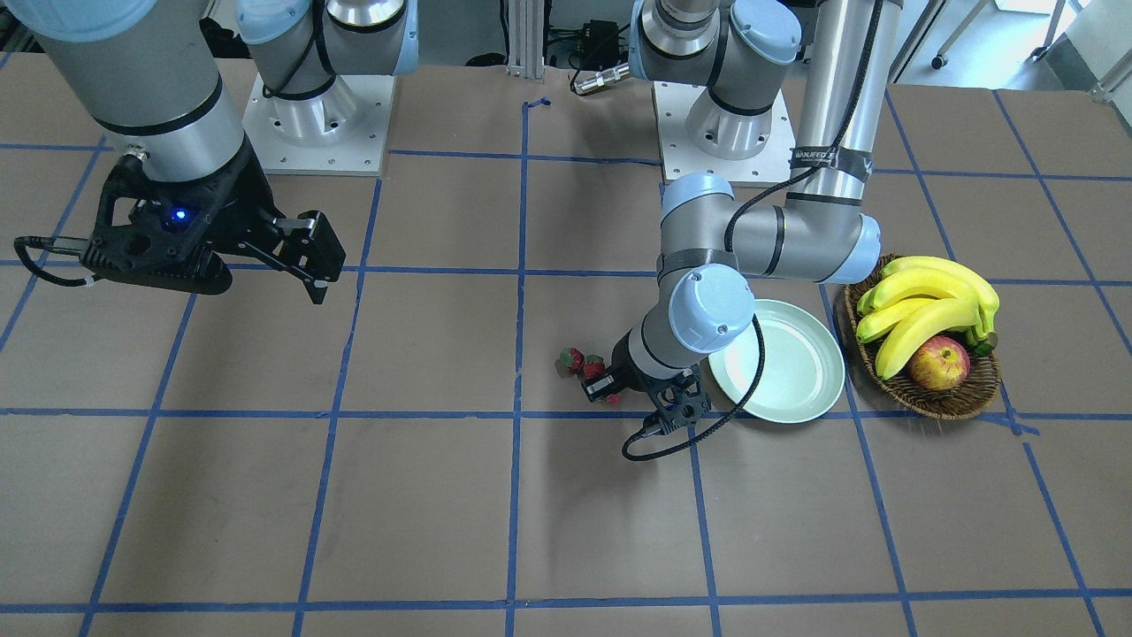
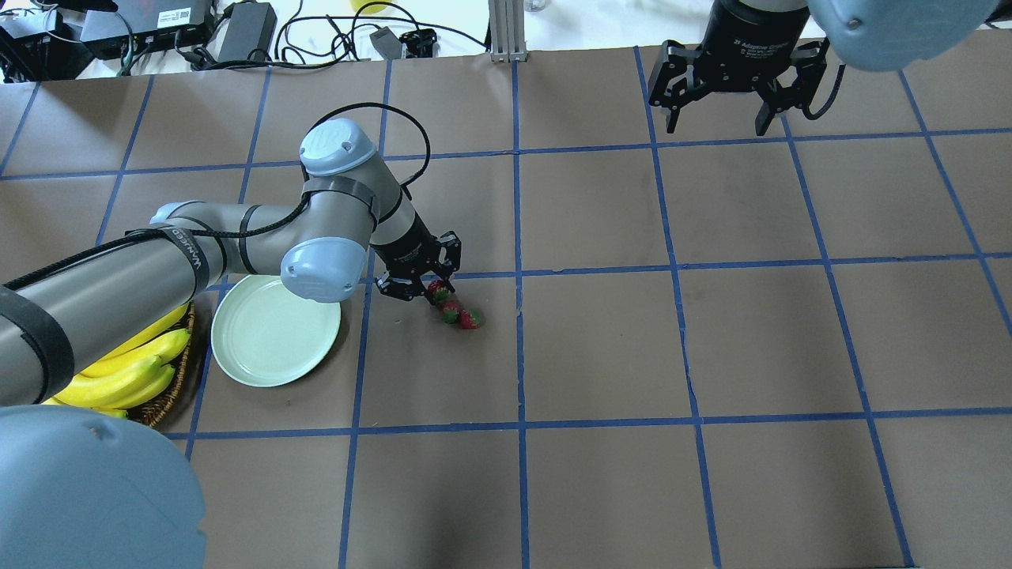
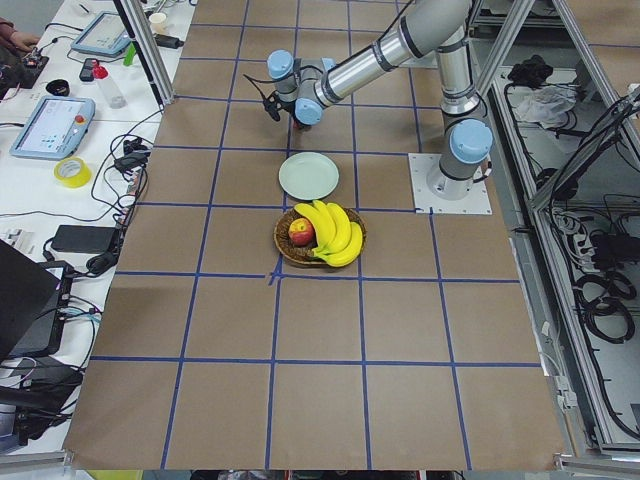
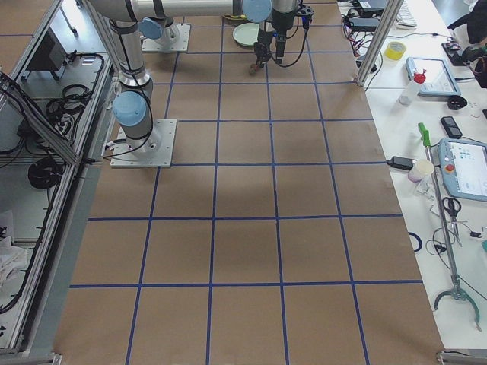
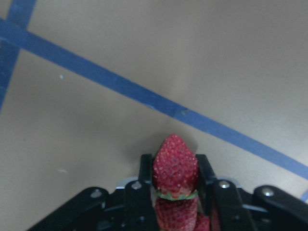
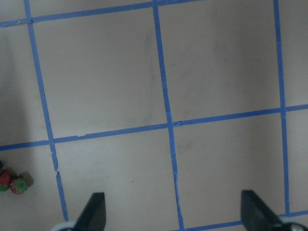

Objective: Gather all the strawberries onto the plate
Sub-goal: 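Lift the strawberry with the left gripper onto the plate and open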

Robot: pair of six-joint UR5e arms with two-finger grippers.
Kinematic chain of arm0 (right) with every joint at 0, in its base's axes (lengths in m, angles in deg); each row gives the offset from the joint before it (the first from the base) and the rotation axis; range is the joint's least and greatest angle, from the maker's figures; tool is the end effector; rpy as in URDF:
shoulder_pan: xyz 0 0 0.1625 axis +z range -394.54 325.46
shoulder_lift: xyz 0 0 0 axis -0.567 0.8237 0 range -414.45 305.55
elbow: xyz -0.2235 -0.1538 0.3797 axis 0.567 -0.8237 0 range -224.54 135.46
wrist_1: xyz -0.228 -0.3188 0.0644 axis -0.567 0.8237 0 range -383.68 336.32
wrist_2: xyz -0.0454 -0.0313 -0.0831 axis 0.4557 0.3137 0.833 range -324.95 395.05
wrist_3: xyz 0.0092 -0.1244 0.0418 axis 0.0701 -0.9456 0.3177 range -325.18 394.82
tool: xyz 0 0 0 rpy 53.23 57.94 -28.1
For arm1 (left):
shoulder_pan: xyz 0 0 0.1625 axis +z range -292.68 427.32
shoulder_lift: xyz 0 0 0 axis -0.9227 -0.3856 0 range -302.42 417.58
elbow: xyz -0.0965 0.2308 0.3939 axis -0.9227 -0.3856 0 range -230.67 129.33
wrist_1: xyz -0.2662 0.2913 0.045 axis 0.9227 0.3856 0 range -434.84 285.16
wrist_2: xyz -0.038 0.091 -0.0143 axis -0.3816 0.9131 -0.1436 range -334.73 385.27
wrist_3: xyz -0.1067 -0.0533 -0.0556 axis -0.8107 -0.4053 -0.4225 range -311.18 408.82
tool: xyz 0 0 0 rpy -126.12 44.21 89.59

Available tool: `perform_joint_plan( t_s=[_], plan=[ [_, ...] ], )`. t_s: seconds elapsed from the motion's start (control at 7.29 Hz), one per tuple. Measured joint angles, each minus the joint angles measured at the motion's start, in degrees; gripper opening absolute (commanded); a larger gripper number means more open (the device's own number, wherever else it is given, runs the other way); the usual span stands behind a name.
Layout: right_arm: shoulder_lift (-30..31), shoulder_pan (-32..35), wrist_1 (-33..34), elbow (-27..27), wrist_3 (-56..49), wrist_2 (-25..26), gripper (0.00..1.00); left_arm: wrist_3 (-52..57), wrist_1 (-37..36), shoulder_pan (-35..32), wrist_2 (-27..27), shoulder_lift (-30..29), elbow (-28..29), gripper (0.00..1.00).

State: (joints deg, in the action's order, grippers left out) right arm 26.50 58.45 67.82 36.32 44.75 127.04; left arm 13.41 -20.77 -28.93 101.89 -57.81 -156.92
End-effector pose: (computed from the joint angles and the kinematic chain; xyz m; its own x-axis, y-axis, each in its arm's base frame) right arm 0.1574 -0.5434 0.4953 -0.9921 0.1217 0.0294 0.1207 0.9921 -0.0332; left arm -0.2244 -0.5450 0.1982 -0.8530 -0.5055 0.1302 -0.4735 0.8543 0.2145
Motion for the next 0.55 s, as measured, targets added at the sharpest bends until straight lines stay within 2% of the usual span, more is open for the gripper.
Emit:
perform_joint_plan(
  t_s=[0.27,0.55],
  plan=[
    [0.0,0.0,0.0,0.0,0.0,0.1,1.00,3.3,2.3,1.3,1.9,1.3,3.5,0.00],
    [0.0,0.0,0.6,0.0,0.2,-0.1,1.00,9.9,9.4,4.6,11.1,3.3,6.4,0.00]
  ],
)
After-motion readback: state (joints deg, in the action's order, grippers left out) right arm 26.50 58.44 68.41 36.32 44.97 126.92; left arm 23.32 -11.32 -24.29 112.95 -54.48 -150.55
